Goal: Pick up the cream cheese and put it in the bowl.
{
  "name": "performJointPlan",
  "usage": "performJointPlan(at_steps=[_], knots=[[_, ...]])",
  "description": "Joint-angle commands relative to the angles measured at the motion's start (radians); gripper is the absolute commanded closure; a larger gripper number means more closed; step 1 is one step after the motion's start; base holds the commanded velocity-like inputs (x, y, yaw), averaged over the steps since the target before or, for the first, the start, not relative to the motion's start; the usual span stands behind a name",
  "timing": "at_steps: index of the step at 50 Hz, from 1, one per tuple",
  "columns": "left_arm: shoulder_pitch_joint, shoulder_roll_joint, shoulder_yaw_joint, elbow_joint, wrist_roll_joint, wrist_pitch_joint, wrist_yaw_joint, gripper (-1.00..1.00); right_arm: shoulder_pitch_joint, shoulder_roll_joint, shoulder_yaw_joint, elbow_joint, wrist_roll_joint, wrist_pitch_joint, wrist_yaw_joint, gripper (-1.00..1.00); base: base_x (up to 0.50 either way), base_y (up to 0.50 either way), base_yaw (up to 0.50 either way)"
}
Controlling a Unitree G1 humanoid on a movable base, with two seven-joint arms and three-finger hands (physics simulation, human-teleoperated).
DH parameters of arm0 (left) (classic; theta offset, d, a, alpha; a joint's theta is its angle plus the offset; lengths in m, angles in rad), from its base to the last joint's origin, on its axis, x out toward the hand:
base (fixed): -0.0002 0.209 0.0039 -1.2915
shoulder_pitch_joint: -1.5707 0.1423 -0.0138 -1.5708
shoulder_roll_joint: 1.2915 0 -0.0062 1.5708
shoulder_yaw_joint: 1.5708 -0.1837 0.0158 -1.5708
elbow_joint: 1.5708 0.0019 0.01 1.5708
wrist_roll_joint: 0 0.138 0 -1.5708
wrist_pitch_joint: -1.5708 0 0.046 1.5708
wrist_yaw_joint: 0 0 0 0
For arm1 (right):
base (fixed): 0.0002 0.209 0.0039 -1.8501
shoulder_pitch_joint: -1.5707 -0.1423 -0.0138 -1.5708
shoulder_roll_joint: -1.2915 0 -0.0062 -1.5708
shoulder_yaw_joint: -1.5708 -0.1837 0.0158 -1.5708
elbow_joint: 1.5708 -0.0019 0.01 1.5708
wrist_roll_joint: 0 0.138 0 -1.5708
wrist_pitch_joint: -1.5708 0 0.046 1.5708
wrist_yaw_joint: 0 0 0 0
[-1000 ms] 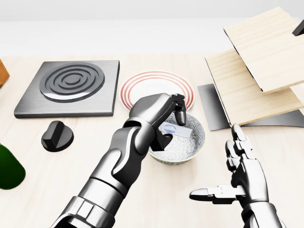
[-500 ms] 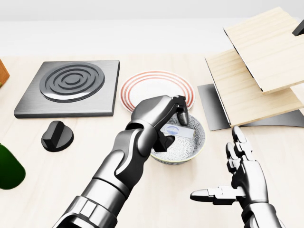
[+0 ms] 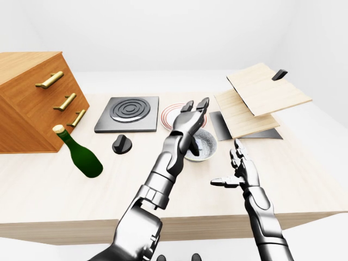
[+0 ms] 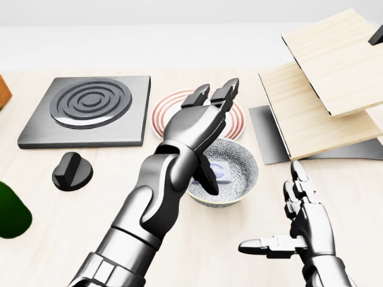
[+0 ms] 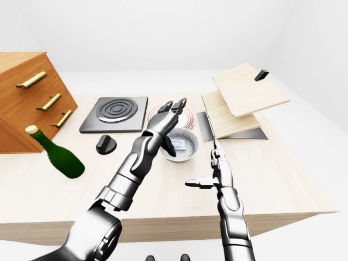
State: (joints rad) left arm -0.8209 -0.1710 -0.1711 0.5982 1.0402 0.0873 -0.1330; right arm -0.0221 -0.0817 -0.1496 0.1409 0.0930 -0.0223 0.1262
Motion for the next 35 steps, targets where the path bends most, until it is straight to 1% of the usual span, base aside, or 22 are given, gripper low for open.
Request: performJointPlan(at_steps=[1,4,6,7,8,9,10,13,16,18,19,21,23,25,28,31,34,35], knots=[[0.061,-0.002,-0.008,-0.181,0.063,0.000,-0.085,-1.00,0.002,0.001,0.005,-0.001,-0.007,0.000,-0.004,-1.00,0.00,0.00,0.00],[0.109,0.005,-0.010,-0.275,0.076,0.000,-0.120,-1.00,0.007,0.001,0.010,-0.015,-0.018,0.006,-0.006,-1.00,0.00,0.00,0.00],[0.151,0.013,-0.003,-0.344,0.069,0.000,-0.135,-1.00,0.008,0.002,0.012,-0.029,-0.025,0.015,-0.009,-1.00,0.00,0.00,0.00],[0.172,0.017,0.002,-0.380,0.060,0.000,-0.145,-1.00,0.012,0.003,0.013,-0.043,-0.028,0.025,-0.011,-1.00,0.00,0.00,0.00],[0.215,0.031,0.009,-0.448,0.045,0.000,-0.161,-1.00,0.018,0.005,0.015,-0.074,-0.032,0.044,-0.014,-1.00,0.00,0.00,0.00],[0.238,0.036,0.015,-0.493,0.033,0.000,-0.169,-1.00,0.020,0.006,0.017,-0.092,-0.035,0.054,-0.014,-1.00,0.00,0.00,0.00],[0.259,0.046,0.019,-0.531,0.021,0.000,-0.175,-1.00,0.022,0.008,0.018,-0.107,-0.040,0.063,-0.017,-1.00,0.00,0.00,0.00],[0.313,0.070,0.044,-0.646,-0.041,0.000,-0.189,-1.00,0.030,0.014,0.023,-0.174,-0.051,0.108,-0.023,-1.00,0.00,0.00,0.00],[0.357,0.096,0.062,-0.734,-0.106,0.000,-0.197,-1.00,0.027,0.019,0.027,-0.227,-0.058,0.110,-0.027,-1.00,0.00,0.00,0.00],[0.385,0.117,0.082,-0.792,-0.168,0.000,-0.172,-1.00,0.023,0.023,0.038,-0.276,-0.067,0.110,-0.029,-1.00,0.00,0.00,0.00],[0.400,0.131,0.084,-0.816,-0.181,0.000,-0.173,-1.00,0.023,0.027,0.042,-0.300,-0.067,0.110,-0.028,-1.00,0.00,0.00,0.00],[0.423,0.142,0.098,-0.859,-0.232,0.000,-0.164,-1.00,0.023,0.031,0.051,-0.346,-0.064,0.110,-0.023,-1.00,0.00,0.00,0.00],[0.454,0.150,0.125,-0.910,-0.310,0.000,-0.145,-1.00,0.018,0.037,0.063,-0.389,-0.076,0.110,-0.031,-1.00,0.00,0.00,0.00],[0.490,0.170,0.140,-0.954,-0.378,0.000,-0.135,-1.00,-0.001,0.038,0.071,-0.415,-0.093,0.110,-0.046,-1.00,0.00,0.00,0.00],[0.522,0.183,0.146,-1.013,-0.427,0.000,-0.116,-1.00,-0.015,0.042,0.079,-0.480,-0.103,0.110,-0.056,-1.00,0.00,0.00,0.00],[0.532,0.190,0.149,-1.076,-0.470,0.000,-0.109,-1.00,-0.032,0.043,0.086,-0.547,-0.109,0.110,-0.066,-1.00,0.00,0.00,0.00],[0.540,0.200,0.166,-1.140,-0.508,0.000,-0.105,-1.00,-0.053,0.043,0.095,-0.619,-0.119,0.110,-0.074,-1.00,0.00,0.00,0.00],[0.542,0.210,0.183,-1.157,-0.526,0.000,-0.108,-1.00,-0.065,0.042,0.101,-0.655,-0.124,0.110,-0.077,-1.00,0.00,0.00,0.00]])
